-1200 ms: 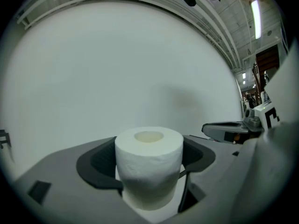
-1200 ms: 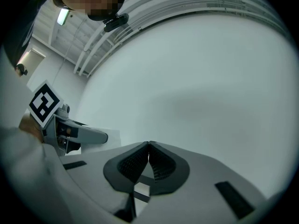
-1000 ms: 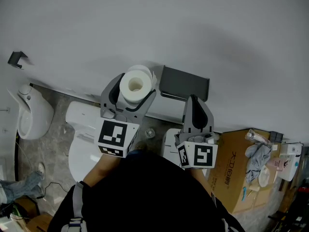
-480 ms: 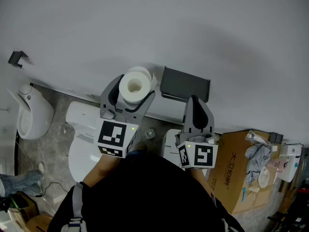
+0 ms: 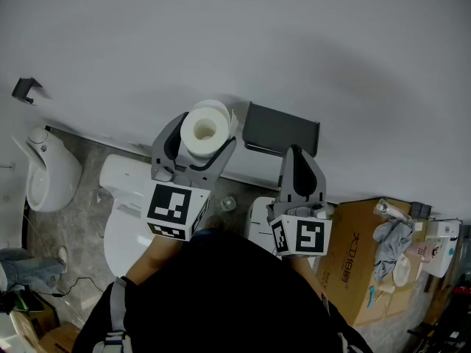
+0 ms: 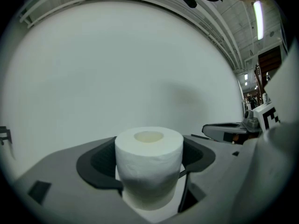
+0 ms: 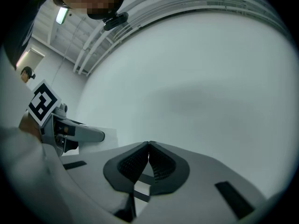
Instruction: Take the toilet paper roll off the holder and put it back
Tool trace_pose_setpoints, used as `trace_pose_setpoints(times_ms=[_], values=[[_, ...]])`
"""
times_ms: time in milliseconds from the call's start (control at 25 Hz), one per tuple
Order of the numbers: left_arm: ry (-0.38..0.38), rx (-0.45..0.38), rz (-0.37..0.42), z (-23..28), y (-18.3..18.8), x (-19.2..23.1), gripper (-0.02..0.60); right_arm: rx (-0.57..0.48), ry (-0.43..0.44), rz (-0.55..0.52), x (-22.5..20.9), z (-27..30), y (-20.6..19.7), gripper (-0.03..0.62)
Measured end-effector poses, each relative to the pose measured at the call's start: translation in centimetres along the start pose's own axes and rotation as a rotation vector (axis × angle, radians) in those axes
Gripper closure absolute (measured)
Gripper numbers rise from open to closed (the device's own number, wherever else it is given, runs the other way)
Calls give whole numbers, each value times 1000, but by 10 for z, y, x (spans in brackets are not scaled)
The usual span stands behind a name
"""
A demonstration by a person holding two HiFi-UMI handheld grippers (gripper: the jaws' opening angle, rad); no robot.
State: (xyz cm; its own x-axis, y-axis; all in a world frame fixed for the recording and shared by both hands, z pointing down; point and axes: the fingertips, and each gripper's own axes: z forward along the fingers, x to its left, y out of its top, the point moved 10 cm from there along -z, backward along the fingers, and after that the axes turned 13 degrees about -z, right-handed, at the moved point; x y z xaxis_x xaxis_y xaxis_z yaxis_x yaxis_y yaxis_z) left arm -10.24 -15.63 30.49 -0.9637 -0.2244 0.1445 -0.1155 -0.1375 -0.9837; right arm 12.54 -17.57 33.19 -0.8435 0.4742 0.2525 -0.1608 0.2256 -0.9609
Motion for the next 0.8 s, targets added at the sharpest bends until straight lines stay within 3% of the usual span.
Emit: trace_pose_setpoints(times_ms=[800], values=[[-43,-42,25,17,26,-11,190,-11,-6,4,-12,3,-2,571]])
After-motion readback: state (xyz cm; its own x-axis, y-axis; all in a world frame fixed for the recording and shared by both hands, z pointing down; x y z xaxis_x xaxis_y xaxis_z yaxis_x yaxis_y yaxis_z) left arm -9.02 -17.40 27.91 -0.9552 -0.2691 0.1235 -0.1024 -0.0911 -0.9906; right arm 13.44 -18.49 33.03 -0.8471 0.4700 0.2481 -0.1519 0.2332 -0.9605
